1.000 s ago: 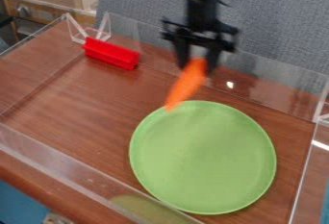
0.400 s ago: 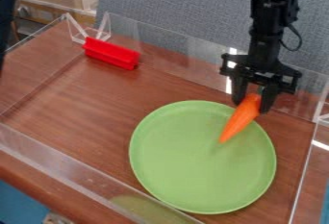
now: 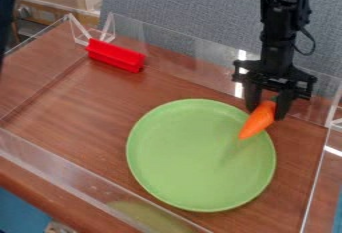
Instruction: Put the carrot on the right side
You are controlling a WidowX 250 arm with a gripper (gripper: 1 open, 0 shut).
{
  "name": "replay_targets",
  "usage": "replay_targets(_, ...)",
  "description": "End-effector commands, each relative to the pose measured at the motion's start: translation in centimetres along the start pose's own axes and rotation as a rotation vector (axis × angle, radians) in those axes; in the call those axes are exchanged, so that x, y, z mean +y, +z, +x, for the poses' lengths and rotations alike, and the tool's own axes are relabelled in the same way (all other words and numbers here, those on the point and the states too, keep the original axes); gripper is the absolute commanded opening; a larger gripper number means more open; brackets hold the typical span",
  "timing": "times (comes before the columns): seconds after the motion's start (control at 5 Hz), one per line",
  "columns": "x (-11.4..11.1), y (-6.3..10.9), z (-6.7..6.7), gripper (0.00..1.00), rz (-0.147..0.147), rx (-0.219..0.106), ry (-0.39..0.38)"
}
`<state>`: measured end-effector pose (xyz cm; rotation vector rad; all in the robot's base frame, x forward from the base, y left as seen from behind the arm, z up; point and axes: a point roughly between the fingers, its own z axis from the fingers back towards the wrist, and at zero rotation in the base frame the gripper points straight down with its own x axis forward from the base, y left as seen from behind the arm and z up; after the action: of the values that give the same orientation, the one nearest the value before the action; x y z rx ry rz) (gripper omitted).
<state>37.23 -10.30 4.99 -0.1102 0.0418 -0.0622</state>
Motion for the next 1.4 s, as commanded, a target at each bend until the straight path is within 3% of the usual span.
replay_targets(0.0, -1.1, 2.4, -0.8, 0.00, -0.022, -0.056, -0.007)
replay_targets(0.4, -4.8, 1.8, -2.9, 0.00, -0.053, -0.055, -0.029)
replay_targets(0.8, -4.7, 2.3, -0.6, 0.00, -0.075, -0.049, -0.096)
replay_targets(1.2, -5.5, 5.0, -1.2, 0.00, -0.091, -0.054, -0.058)
